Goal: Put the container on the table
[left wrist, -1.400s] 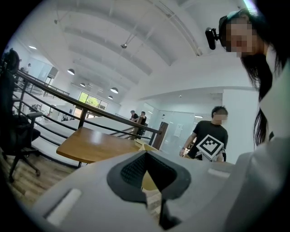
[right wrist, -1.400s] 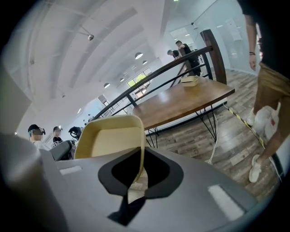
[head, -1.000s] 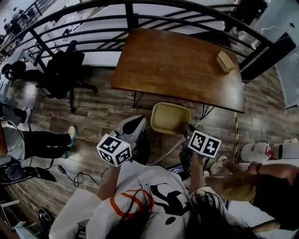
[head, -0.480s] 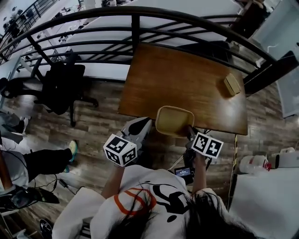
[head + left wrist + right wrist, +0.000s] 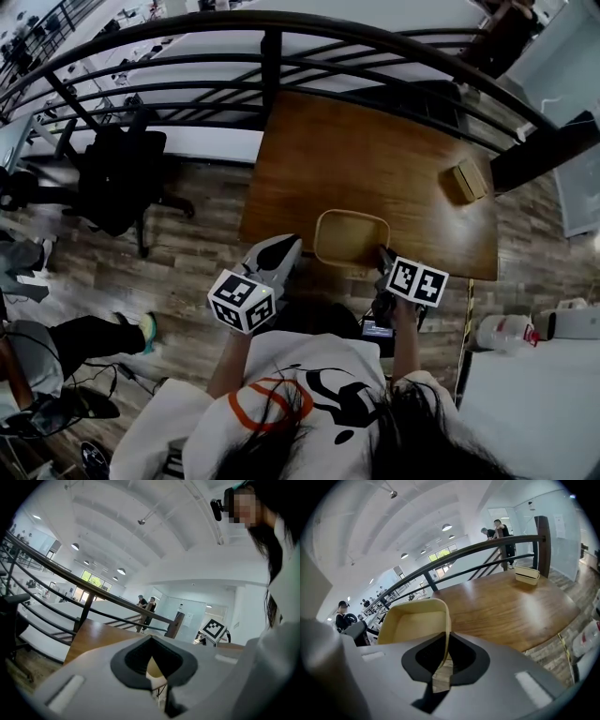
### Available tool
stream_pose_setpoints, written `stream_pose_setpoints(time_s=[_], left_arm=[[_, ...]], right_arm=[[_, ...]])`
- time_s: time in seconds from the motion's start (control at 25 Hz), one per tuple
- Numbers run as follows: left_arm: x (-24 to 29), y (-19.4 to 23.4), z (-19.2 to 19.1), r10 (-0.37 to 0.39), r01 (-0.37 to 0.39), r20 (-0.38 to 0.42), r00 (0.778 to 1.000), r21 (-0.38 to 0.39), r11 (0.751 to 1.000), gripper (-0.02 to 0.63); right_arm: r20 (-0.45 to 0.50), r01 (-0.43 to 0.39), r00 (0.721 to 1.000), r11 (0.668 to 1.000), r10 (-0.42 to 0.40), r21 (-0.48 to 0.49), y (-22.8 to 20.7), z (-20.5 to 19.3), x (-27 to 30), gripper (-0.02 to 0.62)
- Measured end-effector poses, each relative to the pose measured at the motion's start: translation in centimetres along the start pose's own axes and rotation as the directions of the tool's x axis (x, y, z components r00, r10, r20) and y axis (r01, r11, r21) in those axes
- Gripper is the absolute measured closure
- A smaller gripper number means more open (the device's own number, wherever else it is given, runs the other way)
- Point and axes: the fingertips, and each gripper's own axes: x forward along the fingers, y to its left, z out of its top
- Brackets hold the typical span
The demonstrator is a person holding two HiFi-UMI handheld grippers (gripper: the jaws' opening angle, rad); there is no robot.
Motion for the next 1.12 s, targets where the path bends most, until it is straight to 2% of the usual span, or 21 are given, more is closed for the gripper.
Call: stream_pose_setpoints(time_s=[0.2, 0.36, 0.8, 1.12], left_arm=[[-0.1, 2.5, 0.2, 0.058, -0.057, 0.019, 0.998, -0.016, 0.998, 0.606], [1.0, 4.8, 1.3, 0.124, -0.123, 0.039, 0.992, -0.035, 0.992, 0.606], [8.2, 3.3, 1.7, 0.249, -0.247, 0.049, 0.967, -0.047, 0.968, 0.606], [9.7, 3.4, 0.4, 0.330, -0.327, 0.022, 0.944, -0.071, 0.942, 0.606]], right_arm=[[-0.013, -0.004, 1.000, 0.999, 0.003, -0.051, -0.1, 3.0, 3.3, 0.557], [-0.037, -0.016, 0.999, 0.995, 0.012, -0.097, -0.2, 7.0, 6.9, 0.557], [-0.128, -0.032, 0.992, 0.973, 0.003, -0.228, -7.1, 15.3, 15.2, 0.557], [-0.174, -0.041, 0.985, 0.978, 0.005, -0.202, -10.1, 18.7, 24.0, 0.557]])
